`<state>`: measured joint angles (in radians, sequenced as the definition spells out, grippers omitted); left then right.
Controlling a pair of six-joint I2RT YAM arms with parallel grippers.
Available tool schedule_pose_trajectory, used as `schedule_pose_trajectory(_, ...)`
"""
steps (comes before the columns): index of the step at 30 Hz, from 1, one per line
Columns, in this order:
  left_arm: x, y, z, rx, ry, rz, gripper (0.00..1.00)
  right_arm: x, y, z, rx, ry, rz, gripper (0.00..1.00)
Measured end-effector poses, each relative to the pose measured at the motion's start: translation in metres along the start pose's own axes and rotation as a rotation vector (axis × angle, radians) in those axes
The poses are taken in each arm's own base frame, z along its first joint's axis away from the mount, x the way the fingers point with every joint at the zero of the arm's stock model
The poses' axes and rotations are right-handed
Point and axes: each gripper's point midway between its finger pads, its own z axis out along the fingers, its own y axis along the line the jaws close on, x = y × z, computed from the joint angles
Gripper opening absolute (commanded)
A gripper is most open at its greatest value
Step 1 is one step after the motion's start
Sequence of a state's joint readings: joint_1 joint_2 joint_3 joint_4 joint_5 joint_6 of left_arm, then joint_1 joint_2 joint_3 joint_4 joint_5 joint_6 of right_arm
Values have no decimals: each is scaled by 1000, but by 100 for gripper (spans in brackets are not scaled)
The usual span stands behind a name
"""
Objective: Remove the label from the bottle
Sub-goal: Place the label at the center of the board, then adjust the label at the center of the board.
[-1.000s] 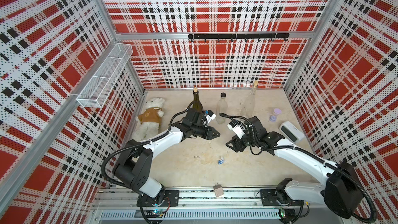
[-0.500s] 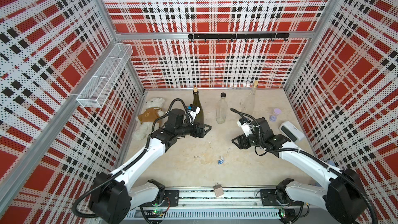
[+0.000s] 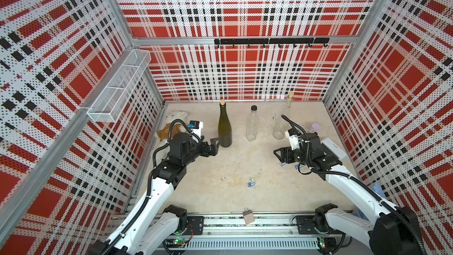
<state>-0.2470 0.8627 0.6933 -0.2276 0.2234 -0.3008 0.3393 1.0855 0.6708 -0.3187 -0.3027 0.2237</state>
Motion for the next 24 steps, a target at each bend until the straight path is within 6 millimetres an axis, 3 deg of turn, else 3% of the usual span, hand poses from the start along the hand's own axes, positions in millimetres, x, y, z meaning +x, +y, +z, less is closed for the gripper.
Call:
schedule_pose_trajectory(4,9,42,-6,-112,-17,-105,99,26,31,10,-13,84,-127,72)
schedule_pose_trajectory(7,16,64,-9,-161,-19,-171,100,51,54,17,-32,161,-212,72)
schedule_pose_trajectory(10,17,78,-14,-196,-33,-217,100,69,63,22,-22,211,-270,72)
schedule_pose_trajectory(19,8,86,-23,-212,-75,-254,99,131,80,49,22,386,-416,72)
schedule_pose_trajectory(24,10,84,-22,-194,-68,-266,99,145,78,63,62,434,-436,72)
